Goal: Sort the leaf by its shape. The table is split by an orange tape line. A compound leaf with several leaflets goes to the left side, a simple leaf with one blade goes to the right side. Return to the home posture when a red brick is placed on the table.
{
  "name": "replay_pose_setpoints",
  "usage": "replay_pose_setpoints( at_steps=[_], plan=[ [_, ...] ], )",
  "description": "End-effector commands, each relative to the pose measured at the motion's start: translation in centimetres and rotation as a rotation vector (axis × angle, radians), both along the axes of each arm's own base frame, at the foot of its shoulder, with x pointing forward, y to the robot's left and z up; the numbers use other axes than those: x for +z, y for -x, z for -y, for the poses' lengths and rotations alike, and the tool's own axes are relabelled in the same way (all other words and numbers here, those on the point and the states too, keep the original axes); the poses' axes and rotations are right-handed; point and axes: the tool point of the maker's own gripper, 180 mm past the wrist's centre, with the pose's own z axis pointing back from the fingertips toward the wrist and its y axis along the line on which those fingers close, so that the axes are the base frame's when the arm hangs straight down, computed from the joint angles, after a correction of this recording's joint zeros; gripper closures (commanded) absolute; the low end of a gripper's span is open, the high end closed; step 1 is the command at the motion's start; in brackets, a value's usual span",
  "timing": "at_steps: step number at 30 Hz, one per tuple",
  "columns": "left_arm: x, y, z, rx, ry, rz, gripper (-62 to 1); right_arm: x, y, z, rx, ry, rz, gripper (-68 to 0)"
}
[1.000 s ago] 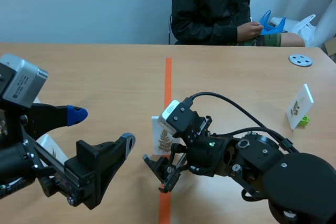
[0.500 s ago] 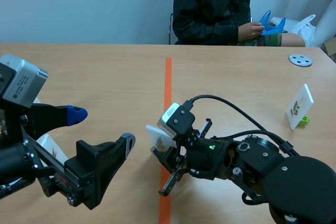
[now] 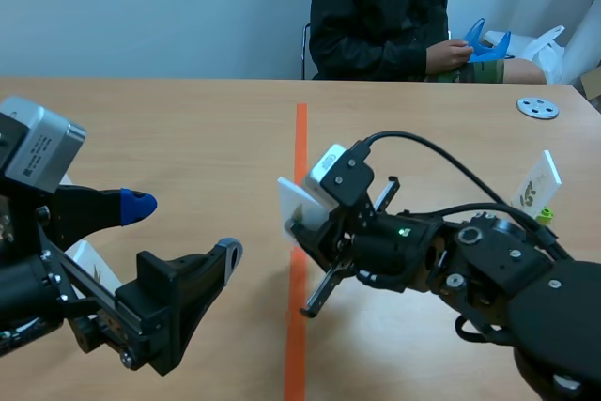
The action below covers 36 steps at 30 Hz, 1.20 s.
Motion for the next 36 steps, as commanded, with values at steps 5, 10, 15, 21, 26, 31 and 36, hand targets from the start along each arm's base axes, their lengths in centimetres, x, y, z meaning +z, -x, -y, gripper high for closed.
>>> replay_pose_setpoints(
  at_steps=[5,10,15,21,26,31,36],
  plan=[
    [0.8,-0.2,0.1,0.002,0.019,0.025,-62.3,2.3,0.0,3.5,-0.112,-0.063,0.014,-1.3],
    [0.8,-0.2,0.1,0.002,0.019,0.025,-62.3,3.7,-0.4,7.7,-0.257,-0.092,-0.012,-1.3],
    [0.8,-0.2,0.1,0.002,0.019,0.025,-62.3,4.2,-0.6,13.0,-0.432,-0.125,-0.062,-1.3],
    [0.8,-0.2,0.1,0.002,0.019,0.025,-62.3,4.1,-0.4,19.1,-0.624,-0.153,-0.105,-1.3],
    [0.8,-0.2,0.1,0.002,0.019,0.025,-62.3,4.3,-1.0,23.0,-0.775,-0.159,-0.093,-1.3],
    [0.8,-0.2,0.1,0.002,0.019,0.025,-62.3,3.1,-1.8,25.0,-0.864,-0.195,-0.121,-1.3],
    [0.8,-0.3,0.1,0.002,0.019,0.025,-62.3,1.2,-3.0,26.6,-0.919,-0.214,-0.156,-1.3]
  ],
)
